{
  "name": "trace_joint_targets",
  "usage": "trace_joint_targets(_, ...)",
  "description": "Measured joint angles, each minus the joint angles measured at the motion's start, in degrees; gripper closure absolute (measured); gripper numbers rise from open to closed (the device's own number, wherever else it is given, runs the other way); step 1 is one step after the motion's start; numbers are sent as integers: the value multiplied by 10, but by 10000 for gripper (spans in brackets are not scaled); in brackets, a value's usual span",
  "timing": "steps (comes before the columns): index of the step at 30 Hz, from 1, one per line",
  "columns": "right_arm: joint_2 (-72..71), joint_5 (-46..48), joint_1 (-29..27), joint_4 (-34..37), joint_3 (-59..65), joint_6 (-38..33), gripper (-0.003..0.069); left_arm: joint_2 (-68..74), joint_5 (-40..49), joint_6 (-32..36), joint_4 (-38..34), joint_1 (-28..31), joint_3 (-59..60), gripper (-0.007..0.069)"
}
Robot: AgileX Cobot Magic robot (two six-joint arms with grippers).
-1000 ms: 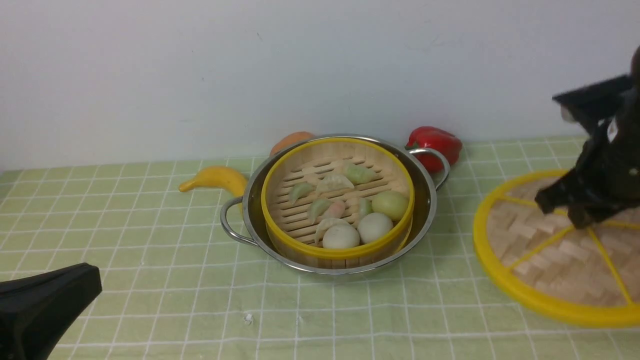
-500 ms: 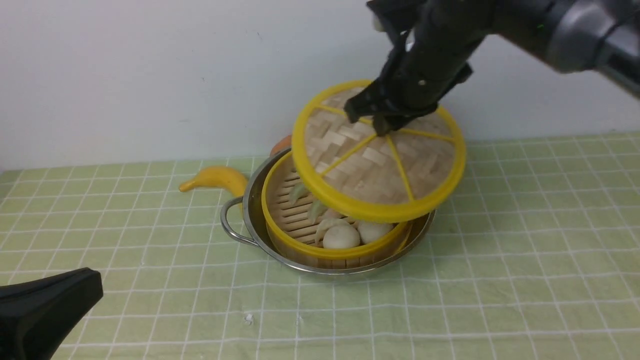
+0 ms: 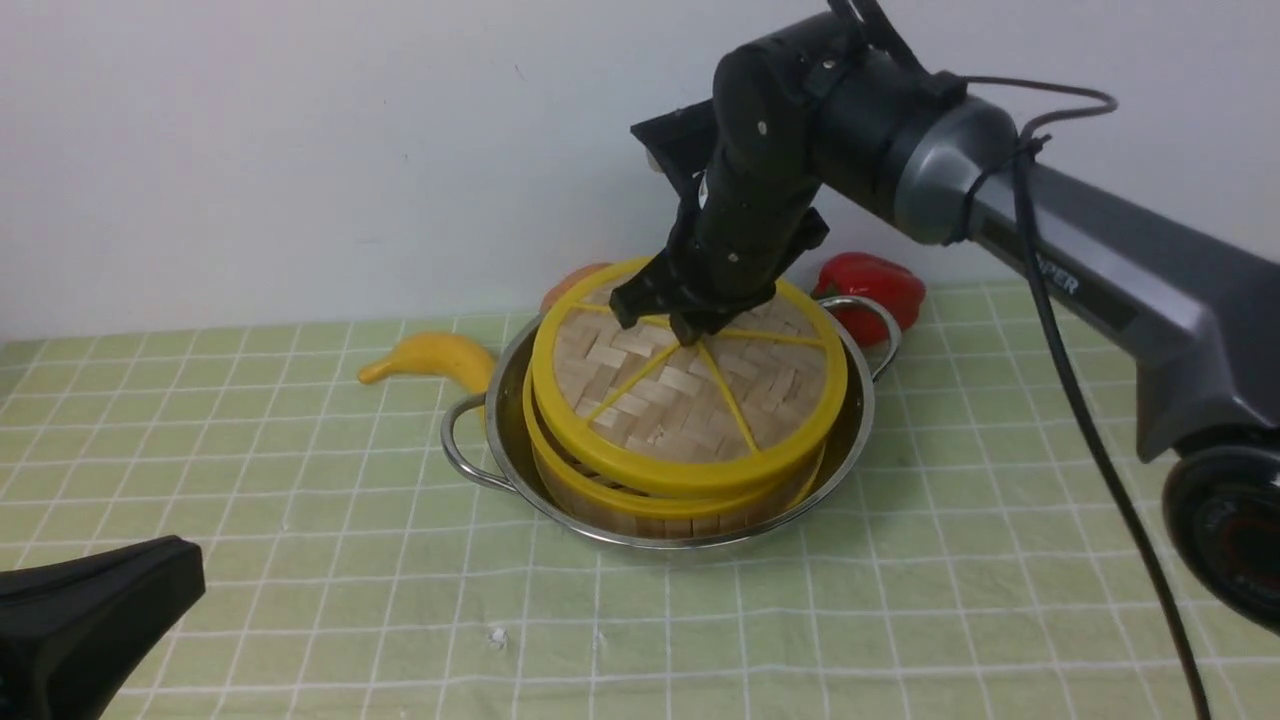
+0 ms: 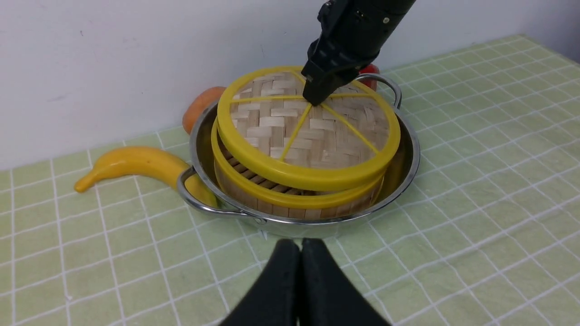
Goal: Place the steamer in the pot on the green tablecloth, and put the lid on the steamer.
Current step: 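Place the bamboo steamer lid onto the steamer basket in the pot with the right gripper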
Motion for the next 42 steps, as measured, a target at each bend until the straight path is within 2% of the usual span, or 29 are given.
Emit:
trace_joint_targets(8,10,-1,4,10,-5,-26,515,0,0,1,0,0,0,633)
trace_joint_targets(42,29,14,18,0,-40,-43,515,0,0,3,0,0,0,623)
